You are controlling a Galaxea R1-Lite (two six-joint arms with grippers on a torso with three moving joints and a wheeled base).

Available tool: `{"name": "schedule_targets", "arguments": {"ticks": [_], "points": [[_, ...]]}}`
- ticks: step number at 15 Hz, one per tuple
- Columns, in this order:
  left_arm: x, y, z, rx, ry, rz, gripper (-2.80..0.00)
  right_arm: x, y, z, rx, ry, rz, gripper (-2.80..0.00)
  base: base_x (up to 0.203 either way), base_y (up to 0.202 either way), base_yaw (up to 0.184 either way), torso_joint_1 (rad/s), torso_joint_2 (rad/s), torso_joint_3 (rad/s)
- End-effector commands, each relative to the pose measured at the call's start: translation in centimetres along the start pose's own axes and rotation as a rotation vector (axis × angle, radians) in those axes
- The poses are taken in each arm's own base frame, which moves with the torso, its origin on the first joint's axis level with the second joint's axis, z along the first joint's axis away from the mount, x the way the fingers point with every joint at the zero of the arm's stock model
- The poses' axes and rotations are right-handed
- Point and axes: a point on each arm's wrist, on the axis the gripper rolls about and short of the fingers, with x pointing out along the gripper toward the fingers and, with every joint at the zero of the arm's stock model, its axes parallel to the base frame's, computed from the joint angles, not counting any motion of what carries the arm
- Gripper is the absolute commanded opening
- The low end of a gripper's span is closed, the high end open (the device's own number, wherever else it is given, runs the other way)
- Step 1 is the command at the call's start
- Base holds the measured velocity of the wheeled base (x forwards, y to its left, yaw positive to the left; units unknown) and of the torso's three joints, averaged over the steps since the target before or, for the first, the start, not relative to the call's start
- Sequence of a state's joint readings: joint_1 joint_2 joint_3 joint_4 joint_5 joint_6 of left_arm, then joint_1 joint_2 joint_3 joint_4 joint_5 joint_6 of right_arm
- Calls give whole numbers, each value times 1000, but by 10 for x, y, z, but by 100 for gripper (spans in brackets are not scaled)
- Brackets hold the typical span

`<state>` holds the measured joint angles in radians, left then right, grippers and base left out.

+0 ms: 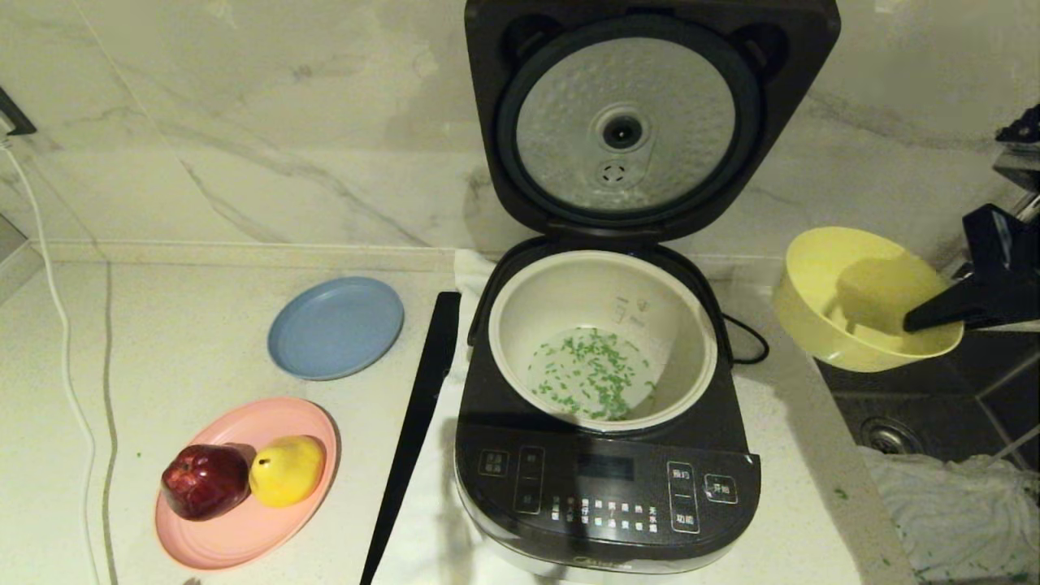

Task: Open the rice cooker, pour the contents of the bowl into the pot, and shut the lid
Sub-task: Fill a bowl with water from the tap

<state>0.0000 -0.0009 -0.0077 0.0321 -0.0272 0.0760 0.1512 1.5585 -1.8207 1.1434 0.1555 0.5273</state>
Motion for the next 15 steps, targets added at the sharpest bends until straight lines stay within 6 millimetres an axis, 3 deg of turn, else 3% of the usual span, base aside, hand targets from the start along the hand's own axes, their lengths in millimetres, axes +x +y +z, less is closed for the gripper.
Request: {"name": "schedule_targets", "arguments": {"ticks": [1, 7, 15], "points": [[0, 0, 0, 1, 1, 0, -280, -1, -41, 12, 160, -20, -78, -280, 0, 0, 0, 0, 0, 0], [0, 0, 0, 1, 1, 0, -280, 18, -154, 26, 432, -69, -145, -280, 0, 0, 0, 0, 0, 0], [0, 0, 0, 1, 1, 0, -280, 26, -246, 33, 681, -89, -153, -280, 0, 0, 0, 0, 0, 0]]}}
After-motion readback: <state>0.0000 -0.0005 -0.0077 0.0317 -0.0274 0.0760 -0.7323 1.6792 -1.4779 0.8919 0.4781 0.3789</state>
